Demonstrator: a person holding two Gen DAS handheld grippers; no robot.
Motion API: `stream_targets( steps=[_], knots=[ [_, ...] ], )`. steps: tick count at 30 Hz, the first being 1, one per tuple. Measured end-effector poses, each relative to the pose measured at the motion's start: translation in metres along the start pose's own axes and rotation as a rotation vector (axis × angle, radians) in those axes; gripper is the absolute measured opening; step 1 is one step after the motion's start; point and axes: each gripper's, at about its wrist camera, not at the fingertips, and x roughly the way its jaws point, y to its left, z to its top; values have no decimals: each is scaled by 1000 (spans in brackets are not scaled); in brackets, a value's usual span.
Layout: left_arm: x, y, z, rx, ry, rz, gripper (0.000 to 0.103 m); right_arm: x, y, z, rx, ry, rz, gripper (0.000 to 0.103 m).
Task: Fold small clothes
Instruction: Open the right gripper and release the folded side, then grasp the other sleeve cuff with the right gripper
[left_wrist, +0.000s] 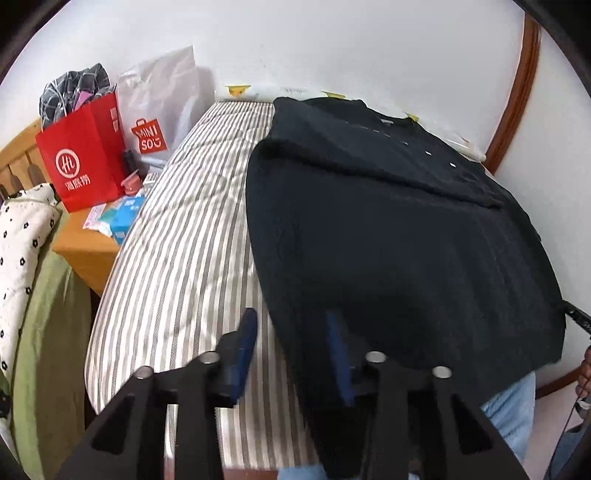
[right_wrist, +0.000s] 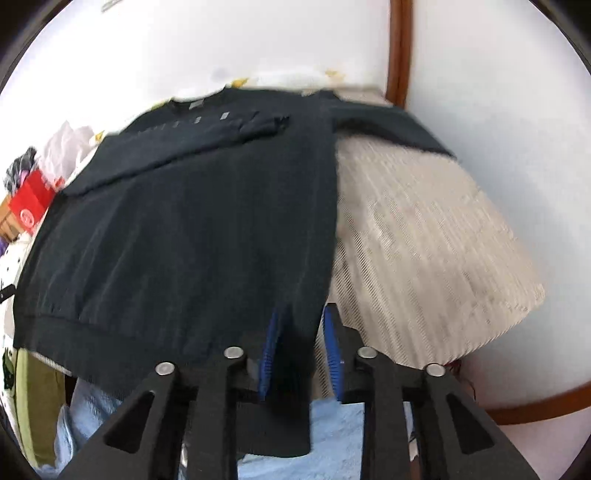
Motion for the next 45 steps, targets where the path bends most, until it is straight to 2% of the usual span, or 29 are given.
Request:
stream_targets(
  steps=[3,10,12,16,21,23,25,28,35,37,38,39,41,45],
  knots=[
    [12,-5,15,-9,10,6,41,1,-17,15,29,-29,-38,40],
    [51,-18,57,-48,15,42,41,39,-69,83,64,-75,-173,51],
    [63,-19,69,-70,13,48,42,57,-79,102,51,-65,-204,54],
    [81,-19,87,-96,14,76,43,97,-92,131,22,-29,-239,55],
    [98,-16,102,-118,13,116,56,147,-103,155,-6,25,-273,55],
    [101,-16,106,-117,12,121,56,164,-106,161,-10,41,-288,55],
    [107,-17,108,-114,14,121,55,169,-111,164,-1,10,-292,57],
    [118,-20,110,-89,29,129,56,180,-122,174,50,1,-302,61],
    [127,-24,112,-45,13,135,59,201,-150,199,133,0,-352,61],
    [126,-23,111,-45,5,128,60,206,-152,205,130,-6,-346,56],
    [126,-24,110,-43,1,128,60,206,-150,208,115,-12,-342,37],
    [126,-25,110,-40,-3,130,61,208,-149,210,103,-11,-330,10],
    [127,-27,109,-30,-7,135,62,202,-141,210,79,-31,-355,7],
    [128,-29,110,-23,-7,131,66,162,-125,224,99,-152,-358,5]
  ],
)
